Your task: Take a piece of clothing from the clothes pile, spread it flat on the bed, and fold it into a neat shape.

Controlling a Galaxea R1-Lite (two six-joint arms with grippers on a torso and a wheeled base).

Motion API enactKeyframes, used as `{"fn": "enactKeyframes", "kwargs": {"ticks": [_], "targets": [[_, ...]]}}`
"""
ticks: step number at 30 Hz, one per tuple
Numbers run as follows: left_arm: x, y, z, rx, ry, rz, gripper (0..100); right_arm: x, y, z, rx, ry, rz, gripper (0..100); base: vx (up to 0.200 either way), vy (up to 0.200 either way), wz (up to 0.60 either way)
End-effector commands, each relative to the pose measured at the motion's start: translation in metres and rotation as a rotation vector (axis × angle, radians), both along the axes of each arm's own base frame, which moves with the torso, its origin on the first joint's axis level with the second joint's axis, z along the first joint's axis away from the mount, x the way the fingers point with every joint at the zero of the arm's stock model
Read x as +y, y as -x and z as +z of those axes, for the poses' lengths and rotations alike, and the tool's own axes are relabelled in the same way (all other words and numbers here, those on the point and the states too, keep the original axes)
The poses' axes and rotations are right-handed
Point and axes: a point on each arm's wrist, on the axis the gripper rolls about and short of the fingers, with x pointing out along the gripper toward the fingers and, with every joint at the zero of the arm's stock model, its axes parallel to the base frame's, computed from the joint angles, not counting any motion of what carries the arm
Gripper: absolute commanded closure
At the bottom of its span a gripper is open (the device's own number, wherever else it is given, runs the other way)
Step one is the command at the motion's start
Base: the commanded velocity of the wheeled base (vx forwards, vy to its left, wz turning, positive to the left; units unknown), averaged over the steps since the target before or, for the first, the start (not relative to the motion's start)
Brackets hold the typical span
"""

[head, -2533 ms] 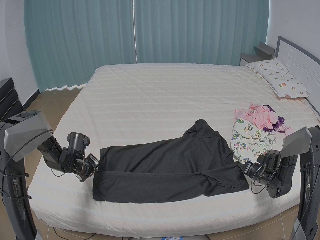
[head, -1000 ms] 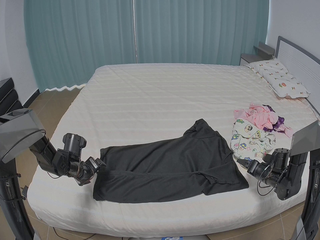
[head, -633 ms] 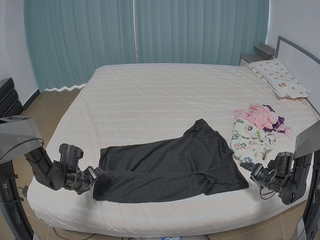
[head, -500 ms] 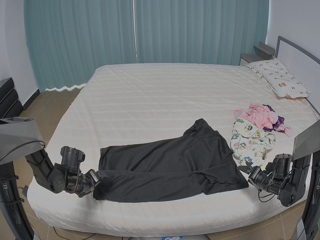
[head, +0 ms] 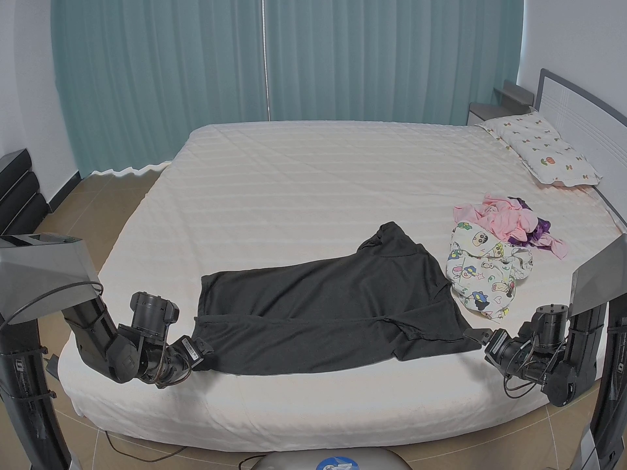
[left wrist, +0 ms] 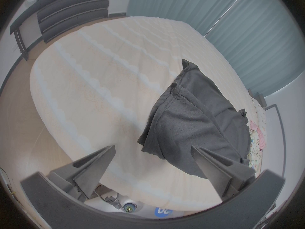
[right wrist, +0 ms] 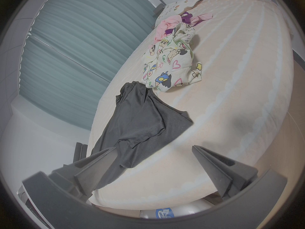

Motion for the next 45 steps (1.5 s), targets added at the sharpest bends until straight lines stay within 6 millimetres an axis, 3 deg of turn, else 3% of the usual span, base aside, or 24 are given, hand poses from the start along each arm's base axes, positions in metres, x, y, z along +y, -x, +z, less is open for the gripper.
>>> {"fn": "enactKeyframes", "kwargs": {"ticks": [1,15,16,26,39,45], "targets": [[-0.012,-0.006,-0.013,-0.009,-0.035,-0.009,0,0.0,-0.001,-0.002,-0.005,0.001,-0.001,0,0.0,0.0,0.0],[-0.015,-0.021,-0.023,-0.034,-0.075,0.01,0,0.005,-0.001,-0.004,0.0,0.022,0.0,0,0.0,0.0,0.0],[-0.015,-0.021,-0.023,-0.035,-0.079,0.015,100,0.005,-0.001,-0.006,0.005,0.023,0.0,0,0.0,0.0,0.0],[-0.007,-0.021,-0.019,-0.042,-0.052,0.084,100,0.009,-0.017,-0.025,0.012,0.058,-0.05,0,0.0,0.0,0.0],[-0.003,-0.024,-0.019,-0.045,-0.043,0.103,100,0.009,-0.035,-0.035,-0.015,0.093,-0.107,0,0.0,0.0,0.0],[-0.003,-0.024,-0.019,-0.043,-0.043,0.103,100,0.019,-0.045,-0.042,-0.04,0.113,-0.112,0,0.0,0.0,0.0]]}}
